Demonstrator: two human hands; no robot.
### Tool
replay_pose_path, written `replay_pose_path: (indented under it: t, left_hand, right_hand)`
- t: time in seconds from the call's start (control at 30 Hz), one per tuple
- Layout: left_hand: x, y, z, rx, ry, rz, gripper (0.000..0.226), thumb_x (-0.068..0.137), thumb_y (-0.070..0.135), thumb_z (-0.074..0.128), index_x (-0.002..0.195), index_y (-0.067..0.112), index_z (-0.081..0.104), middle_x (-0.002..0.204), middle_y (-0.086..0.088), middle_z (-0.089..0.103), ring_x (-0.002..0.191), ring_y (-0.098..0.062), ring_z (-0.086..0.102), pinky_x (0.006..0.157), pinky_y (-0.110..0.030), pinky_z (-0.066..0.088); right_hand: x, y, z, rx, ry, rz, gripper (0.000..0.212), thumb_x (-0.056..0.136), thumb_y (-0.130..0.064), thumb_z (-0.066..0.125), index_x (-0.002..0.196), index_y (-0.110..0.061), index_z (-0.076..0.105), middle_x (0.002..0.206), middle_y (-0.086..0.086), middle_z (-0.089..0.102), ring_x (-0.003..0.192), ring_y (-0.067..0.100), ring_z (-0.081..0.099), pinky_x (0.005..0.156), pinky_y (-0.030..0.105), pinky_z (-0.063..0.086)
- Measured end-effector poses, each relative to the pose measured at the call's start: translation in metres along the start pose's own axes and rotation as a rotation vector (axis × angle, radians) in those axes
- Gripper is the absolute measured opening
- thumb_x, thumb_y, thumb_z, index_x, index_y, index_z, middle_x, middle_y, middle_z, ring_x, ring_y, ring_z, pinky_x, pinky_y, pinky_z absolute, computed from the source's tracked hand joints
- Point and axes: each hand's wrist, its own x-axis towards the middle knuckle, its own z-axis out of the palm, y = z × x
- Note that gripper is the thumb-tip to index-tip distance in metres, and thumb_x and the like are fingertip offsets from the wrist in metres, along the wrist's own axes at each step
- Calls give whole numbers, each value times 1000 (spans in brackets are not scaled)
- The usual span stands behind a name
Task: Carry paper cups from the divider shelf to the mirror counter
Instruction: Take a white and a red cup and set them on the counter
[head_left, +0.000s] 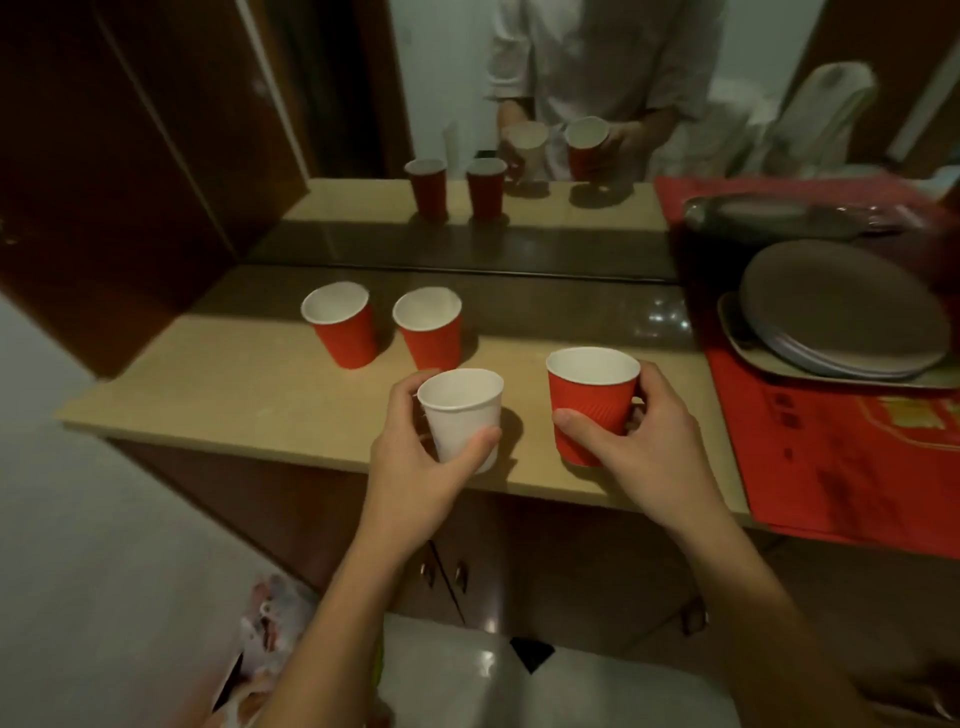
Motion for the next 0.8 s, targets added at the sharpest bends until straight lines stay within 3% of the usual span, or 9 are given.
replay_pose_path:
  t: [0.2,0.37,0.53,0.63,0.8]
  left_hand:
    - [53,-11,27,-2,-109,15,69,71,48,80,129,37,45,119,26,56,109,12,51,77,-9,48]
    - [83,-15,45,10,-127,-24,64,67,47,80,122,33,50,113,23,58,104,13,53,73,-9,46]
    - [100,-18,58,64,-116,-27,63,65,39,84,117,35,47,104,28,53,97,28,44,70,5,35]
    - [105,-20,62,83,-116,-58,66,64,37,85,118,34,47,103,27,53,94,23,47,68,5,35]
    - [109,-23,67,114,-121,-60,66,64,36,87,115,35,45,100,29,51,92,23,47,66,0,39]
  right_hand:
    - [24,8,-12,6,143,59,68,56,-63,76,114,-45,46,104,-24,58,94,0,60,64,14,50]
    - [47,18,-17,70,171,97,65,55,-46,85,112,-38,53,105,-13,66,91,4,66,77,33,57]
    - [67,27,-11,61,161,110,68,50,-44,85,110,-44,51,106,-17,62,95,3,62,71,22,54]
    - [75,31,-5,-2,172,109,76,51,-43,85,118,-37,50,107,-18,61,99,5,60,78,27,53]
    - [83,37,-1,-50,203,112,77,50,-45,86,117,-35,49,106,-16,60,99,9,59,81,32,53]
